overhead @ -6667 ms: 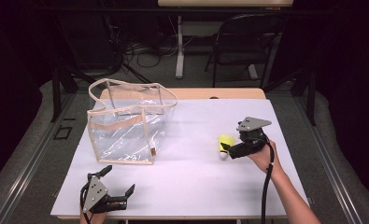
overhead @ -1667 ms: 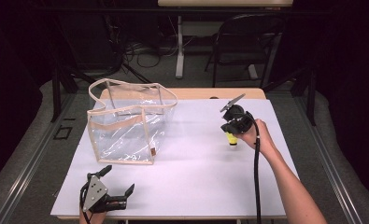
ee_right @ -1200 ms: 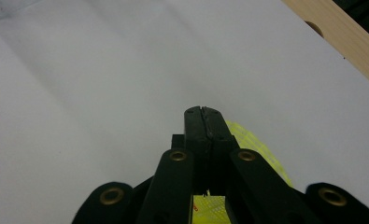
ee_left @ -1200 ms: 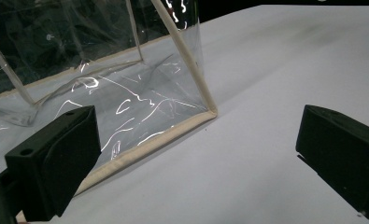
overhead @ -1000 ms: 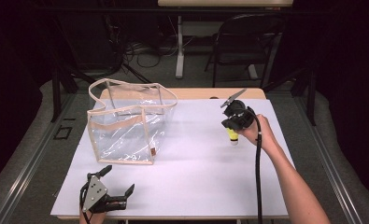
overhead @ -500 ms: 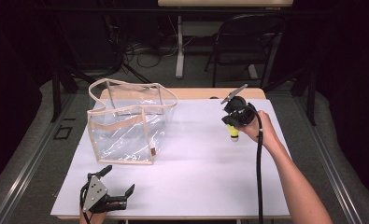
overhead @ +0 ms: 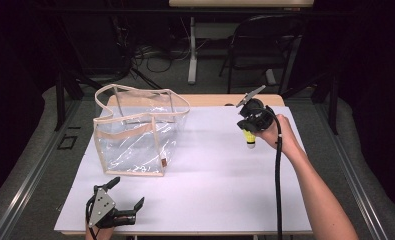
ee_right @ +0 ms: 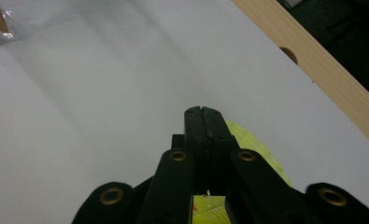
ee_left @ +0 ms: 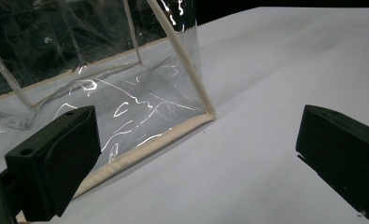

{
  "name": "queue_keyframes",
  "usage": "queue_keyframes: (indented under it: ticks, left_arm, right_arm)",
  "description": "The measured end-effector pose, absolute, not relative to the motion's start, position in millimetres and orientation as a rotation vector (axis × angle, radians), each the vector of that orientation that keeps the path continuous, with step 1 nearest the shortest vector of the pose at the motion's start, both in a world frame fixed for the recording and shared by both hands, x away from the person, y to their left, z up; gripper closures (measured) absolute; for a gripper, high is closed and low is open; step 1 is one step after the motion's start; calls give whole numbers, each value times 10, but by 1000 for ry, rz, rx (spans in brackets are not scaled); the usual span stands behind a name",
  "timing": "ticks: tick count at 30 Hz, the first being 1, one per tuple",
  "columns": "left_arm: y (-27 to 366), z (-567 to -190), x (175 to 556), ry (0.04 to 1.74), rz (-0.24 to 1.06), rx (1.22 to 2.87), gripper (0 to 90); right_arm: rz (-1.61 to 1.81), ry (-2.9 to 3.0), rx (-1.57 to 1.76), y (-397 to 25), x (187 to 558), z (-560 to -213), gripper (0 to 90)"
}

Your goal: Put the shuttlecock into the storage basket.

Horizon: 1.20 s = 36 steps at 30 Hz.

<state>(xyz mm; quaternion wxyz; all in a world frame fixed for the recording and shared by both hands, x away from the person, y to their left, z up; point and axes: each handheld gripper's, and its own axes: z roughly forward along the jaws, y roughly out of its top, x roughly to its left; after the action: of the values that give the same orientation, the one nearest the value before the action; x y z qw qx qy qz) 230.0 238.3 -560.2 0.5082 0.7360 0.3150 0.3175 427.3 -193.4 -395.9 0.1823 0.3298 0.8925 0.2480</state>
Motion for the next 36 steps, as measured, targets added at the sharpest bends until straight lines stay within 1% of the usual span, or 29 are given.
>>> queue_keyframes:
  ticks: [12, 28, 36]
  left_arm:
    - [2386, -5602, 2300, 759, 764, 1774, 0]
    - [2389, -5598, 2295, 758, 770, 1774, 0]
    - [2390, -5597, 2294, 758, 773, 1774, 0]
  right_arm:
    - [712, 2501, 921, -1902, 4274, -3834, 900]
    - [701, 2483, 902, -1844, 4253, -3553, 900]
    - [700, 2470, 896, -1843, 4243, -3489, 900]
